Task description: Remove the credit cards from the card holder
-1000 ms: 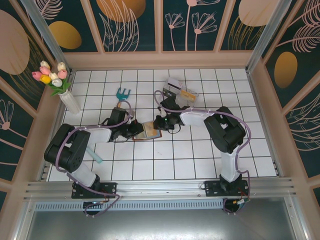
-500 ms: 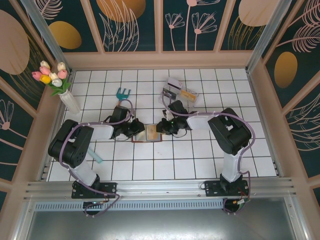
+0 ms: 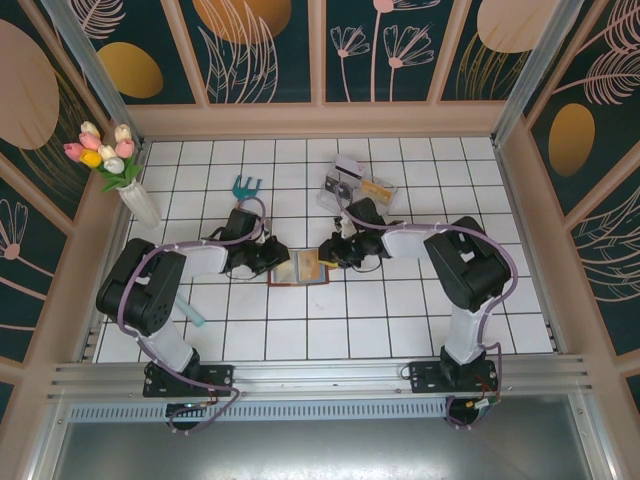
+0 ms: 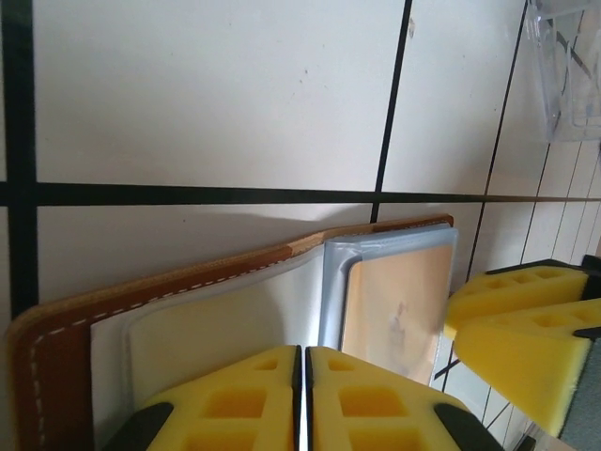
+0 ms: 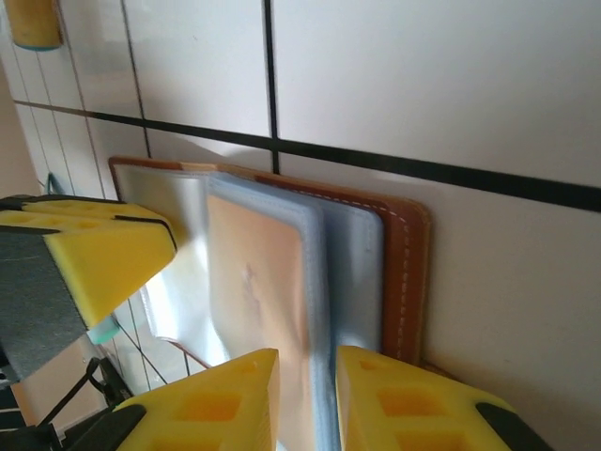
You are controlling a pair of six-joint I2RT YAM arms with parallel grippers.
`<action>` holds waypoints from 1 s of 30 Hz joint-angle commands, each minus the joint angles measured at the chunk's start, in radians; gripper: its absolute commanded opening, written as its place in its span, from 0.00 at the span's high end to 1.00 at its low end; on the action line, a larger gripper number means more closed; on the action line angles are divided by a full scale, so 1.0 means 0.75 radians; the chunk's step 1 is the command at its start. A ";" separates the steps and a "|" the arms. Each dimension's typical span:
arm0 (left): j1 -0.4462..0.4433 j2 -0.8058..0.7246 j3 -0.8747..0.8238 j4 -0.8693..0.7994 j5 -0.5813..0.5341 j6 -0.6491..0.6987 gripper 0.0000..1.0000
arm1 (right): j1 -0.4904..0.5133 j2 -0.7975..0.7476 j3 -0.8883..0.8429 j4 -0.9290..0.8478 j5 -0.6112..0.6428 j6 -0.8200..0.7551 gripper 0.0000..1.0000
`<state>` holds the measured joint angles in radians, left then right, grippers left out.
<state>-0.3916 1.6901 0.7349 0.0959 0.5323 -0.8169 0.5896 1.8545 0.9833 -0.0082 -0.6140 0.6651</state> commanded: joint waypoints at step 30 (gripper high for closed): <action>-0.109 0.108 0.107 -0.199 -0.095 -0.068 0.88 | 0.046 0.126 0.169 -0.245 0.065 -0.095 0.87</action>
<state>-0.4736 1.7473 0.8158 -0.0227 0.4763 -0.8513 0.6170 1.9198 1.0931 -0.1764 -0.5442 0.6170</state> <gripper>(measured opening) 0.124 0.137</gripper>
